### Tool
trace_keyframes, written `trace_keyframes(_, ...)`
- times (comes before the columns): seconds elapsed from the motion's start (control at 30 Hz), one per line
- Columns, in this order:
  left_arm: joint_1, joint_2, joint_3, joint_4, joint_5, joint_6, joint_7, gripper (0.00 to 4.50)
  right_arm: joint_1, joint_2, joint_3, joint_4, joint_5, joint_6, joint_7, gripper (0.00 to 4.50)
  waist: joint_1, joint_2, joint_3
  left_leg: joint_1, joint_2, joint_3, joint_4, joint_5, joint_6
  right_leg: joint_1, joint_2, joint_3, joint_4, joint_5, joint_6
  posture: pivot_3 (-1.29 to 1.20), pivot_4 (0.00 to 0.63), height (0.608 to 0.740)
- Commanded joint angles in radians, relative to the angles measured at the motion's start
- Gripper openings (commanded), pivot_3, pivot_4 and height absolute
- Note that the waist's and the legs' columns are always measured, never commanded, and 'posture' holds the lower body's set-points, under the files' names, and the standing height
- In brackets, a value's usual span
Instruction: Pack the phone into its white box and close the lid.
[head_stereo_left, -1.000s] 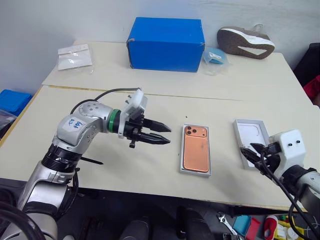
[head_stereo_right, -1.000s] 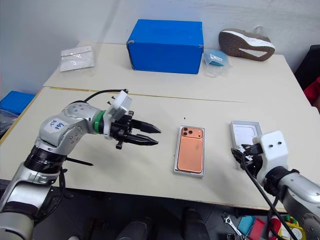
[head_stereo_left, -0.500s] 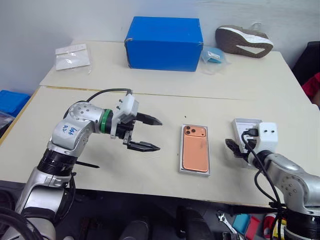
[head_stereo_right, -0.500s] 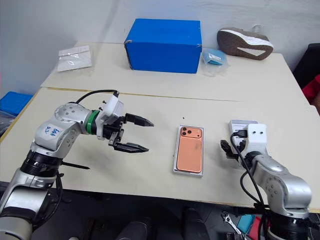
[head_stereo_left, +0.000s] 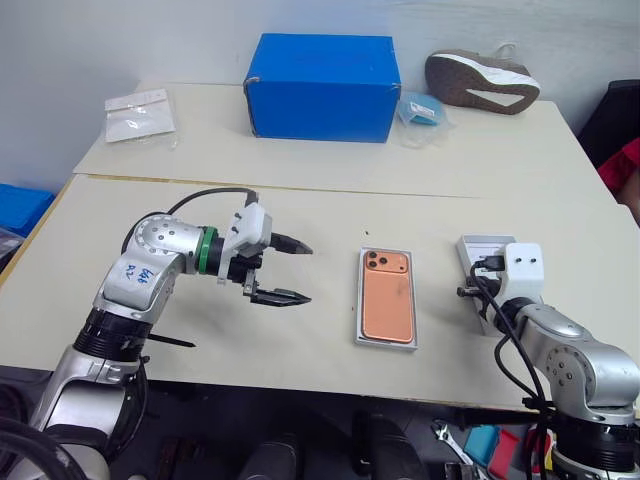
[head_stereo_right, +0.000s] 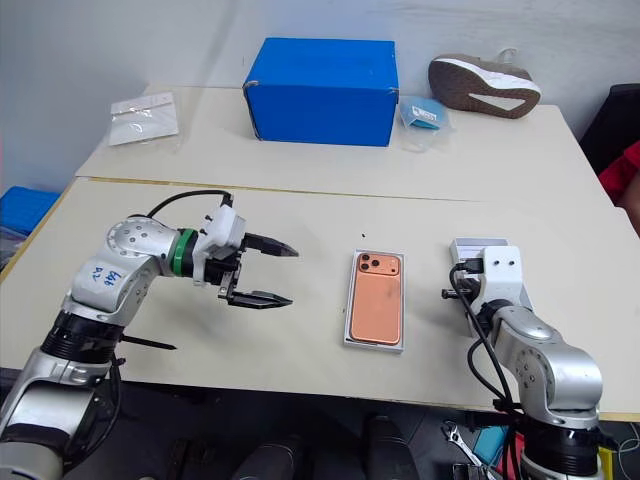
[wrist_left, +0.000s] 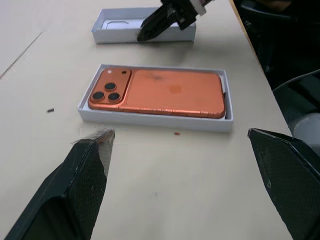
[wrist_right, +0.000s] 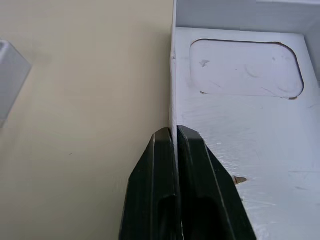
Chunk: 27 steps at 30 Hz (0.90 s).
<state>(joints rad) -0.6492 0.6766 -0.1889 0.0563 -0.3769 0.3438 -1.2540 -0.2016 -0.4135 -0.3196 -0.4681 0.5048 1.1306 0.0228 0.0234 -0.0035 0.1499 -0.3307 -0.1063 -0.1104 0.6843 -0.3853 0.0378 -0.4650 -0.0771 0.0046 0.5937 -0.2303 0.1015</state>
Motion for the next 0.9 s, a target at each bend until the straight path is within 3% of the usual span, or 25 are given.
trace_keyframes(0.03,0.003,0.005,0.03,-0.004,0.008,-0.023,-0.003,4.5,-0.103,0.084,-0.128,-0.153,0.149,0.133,-0.026,0.02,-0.003,0.001,0.0,0.0,0.0,0.0,0.0,0.0,0.0,0.0,0.0,0.0,0.0,0.0,0.0,0.0,0.15,0.74)
trace_keyframes(0.23,0.015,0.009,0.03,0.037,0.044,-0.057,-0.005,4.5,-0.372,0.46,-0.426,-0.168,0.569,0.437,-0.161,0.02,-0.011,0.003,0.0,0.0,0.001,-0.001,0.0,0.0,0.0,-0.001,0.001,0.0,0.001,0.0,0.0,0.0,0.15,0.74)
trace_keyframes(0.37,0.027,0.015,0.037,0.037,0.053,-0.06,-0.006,4.5,-0.283,0.489,-0.234,-0.033,1.134,0.179,-0.511,0.02,-0.015,0.004,0.001,0.0,0.001,-0.002,-0.001,0.0,0.0,-0.001,0.001,-0.001,0.002,0.0,0.0,0.0,0.15,0.74)
trace_keyframes(0.47,0.035,0.022,0.043,0.029,0.058,-0.052,-0.002,4.5,-0.217,0.462,-0.054,0.02,1.4,0.016,-0.654,0.02,-0.021,0.005,0.002,0.0,-0.002,-0.004,-0.001,0.0,0.0,-0.001,0.0,-0.005,0.004,0.0,0.0,0.0,0.15,0.74)
trace_keyframes(0.63,0.047,0.034,0.051,0.017,0.063,-0.042,0.002,4.5,-0.158,0.482,0.097,0.061,1.467,-0.146,-0.648,0.02,-0.047,0.005,0.002,0.001,-0.001,-0.002,-0.001,0.0,0.0,-0.001,-0.001,-0.012,0.002,0.0,0.0,0.0,0.15,0.74)
trace_keyframes(0.9,0.053,0.034,0.056,0.0,0.063,-0.019,0.015,4.5,-0.142,0.431,0.18,0.182,1.467,-0.256,-0.561,0.02,-0.052,0.006,0.002,0.0,0.0,-0.003,-0.001,0.0,0.0,-0.001,-0.001,-0.007,0.002,0.0,0.0,0.0,0.15,0.74)
